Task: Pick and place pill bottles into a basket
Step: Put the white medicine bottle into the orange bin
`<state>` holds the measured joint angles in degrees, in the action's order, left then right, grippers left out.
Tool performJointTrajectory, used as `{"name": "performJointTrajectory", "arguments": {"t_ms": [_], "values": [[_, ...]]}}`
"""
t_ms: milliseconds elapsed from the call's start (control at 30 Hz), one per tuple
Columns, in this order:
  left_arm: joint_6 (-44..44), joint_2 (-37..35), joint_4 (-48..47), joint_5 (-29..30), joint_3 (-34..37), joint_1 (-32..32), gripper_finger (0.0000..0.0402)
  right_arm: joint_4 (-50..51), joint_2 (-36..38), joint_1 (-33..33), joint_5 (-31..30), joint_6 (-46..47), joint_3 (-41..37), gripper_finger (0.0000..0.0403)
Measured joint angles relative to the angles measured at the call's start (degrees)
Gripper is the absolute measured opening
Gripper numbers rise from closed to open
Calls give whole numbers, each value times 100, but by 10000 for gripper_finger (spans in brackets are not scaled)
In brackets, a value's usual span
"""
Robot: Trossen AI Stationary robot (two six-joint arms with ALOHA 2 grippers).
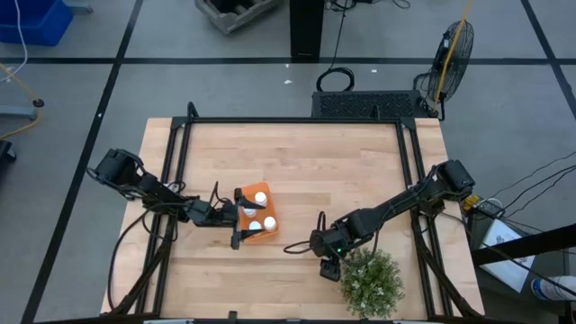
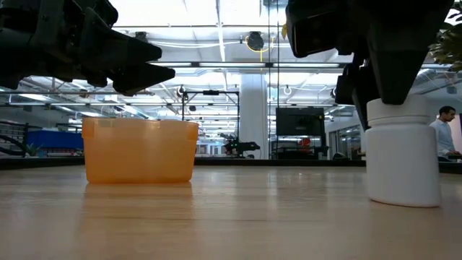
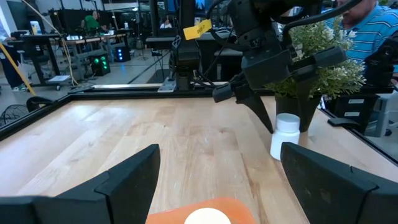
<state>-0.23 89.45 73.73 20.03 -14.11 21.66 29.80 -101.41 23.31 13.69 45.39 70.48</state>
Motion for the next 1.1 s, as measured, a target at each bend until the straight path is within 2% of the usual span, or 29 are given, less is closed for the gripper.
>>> {"name": "performJointTrajectory", "arguments": {"t_ms": [200,367,400,500,567,867,1100], "values": [[0,0,0,0,0,-1,335,23,0,0,4,-24,-2,191],[0,0,0,1,0,1,335,-14,19,-33,-1,-153,-45,133],[0,0,0,1,0,1,335,-33,20,-45,-3,-145,-95,117],[0,0,-7,2,0,0,335,-4,-20,-76,-6,-224,-307,33],[0,0,-34,0,-2,-1,335,-242,-16,-78,-12,-294,-439,5],[0,-2,-31,2,-2,0,335,-852,0,-122,-45,-460,-671,1],[0,-2,-31,0,-2,0,335,-1145,66,-201,-530,-851,-671,0]]}}
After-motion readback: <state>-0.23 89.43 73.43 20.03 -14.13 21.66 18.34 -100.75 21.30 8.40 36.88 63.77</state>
